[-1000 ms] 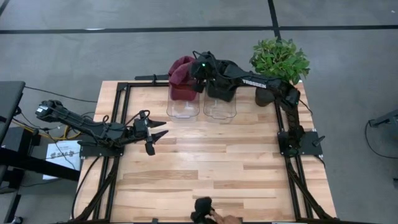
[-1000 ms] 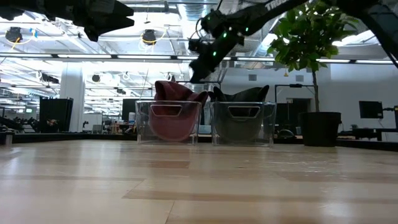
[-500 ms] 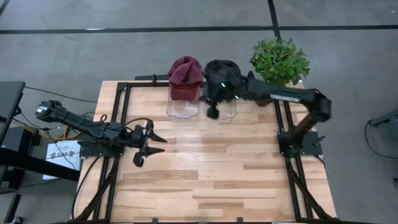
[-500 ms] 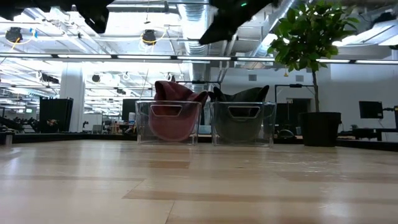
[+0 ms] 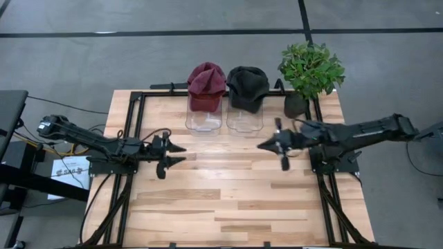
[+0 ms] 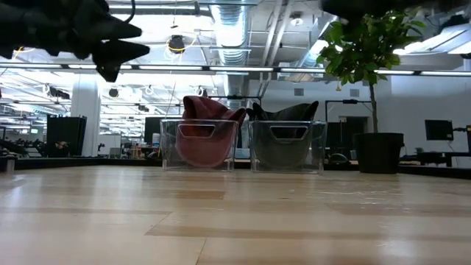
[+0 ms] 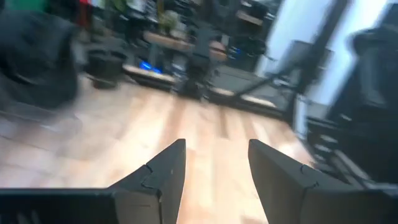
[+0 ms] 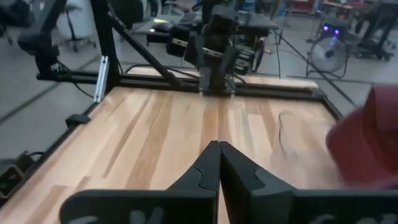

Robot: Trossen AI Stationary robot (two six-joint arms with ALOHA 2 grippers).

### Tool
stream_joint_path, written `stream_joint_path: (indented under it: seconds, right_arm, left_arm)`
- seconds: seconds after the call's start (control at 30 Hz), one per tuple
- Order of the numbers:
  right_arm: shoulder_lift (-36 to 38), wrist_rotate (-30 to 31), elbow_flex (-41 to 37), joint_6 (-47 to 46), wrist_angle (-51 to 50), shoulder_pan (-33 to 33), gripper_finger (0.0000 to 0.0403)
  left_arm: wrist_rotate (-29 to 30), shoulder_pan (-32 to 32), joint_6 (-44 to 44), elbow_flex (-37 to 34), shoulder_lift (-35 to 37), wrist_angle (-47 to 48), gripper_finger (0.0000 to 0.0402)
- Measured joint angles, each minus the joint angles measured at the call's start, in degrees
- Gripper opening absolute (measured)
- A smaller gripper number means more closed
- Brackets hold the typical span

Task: Pick & Place hat
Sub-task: Return to Home Position

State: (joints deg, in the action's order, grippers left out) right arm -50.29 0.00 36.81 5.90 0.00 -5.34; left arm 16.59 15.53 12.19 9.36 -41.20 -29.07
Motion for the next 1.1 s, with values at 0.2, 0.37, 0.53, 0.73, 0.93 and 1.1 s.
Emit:
stream_joint_path:
  seconds: [0.2, 0.37, 0.53, 0.73, 0.93, 1.1]
  right_arm:
    - [17.81, 9.37, -14.51, -7.69, 1.04, -6.42, 0.0000]
    - [30.20, 14.86, -25.72, -8.52, 4.68, -10.19, 0.0000]
    - [40.72, 15.00, -34.21, -8.53, 4.96, -11.61, 0.0000]
    - [47.43, 11.79, -36.30, -8.47, 2.68, -12.65, 0.0000]
    - [48.38, 11.78, -36.30, -8.49, 2.51, -13.45, 0.0000]
    - [47.61, 11.82, -36.30, -9.89, 2.50, -13.44, 0.0000]
  left_arm:
    - [1.17, 2.68, 4.72, -6.74, 0.72, -3.77, 0.0172]
    - [5.25, 4.85, 1.31, -9.07, 2.48, -12.27, 0.0172]
    - [5.28, 5.07, 0.21, -9.06, 3.48, -12.23, 0.0172]
    - [5.28, 5.03, 0.07, -9.06, 3.53, -12.11, 0.0172]
    - [5.28, 5.03, 0.08, -9.06, 3.57, -12.27, 0.0172]
    - [5.25, 5.03, 0.08, -9.06, 3.57, -12.47, 0.0172]
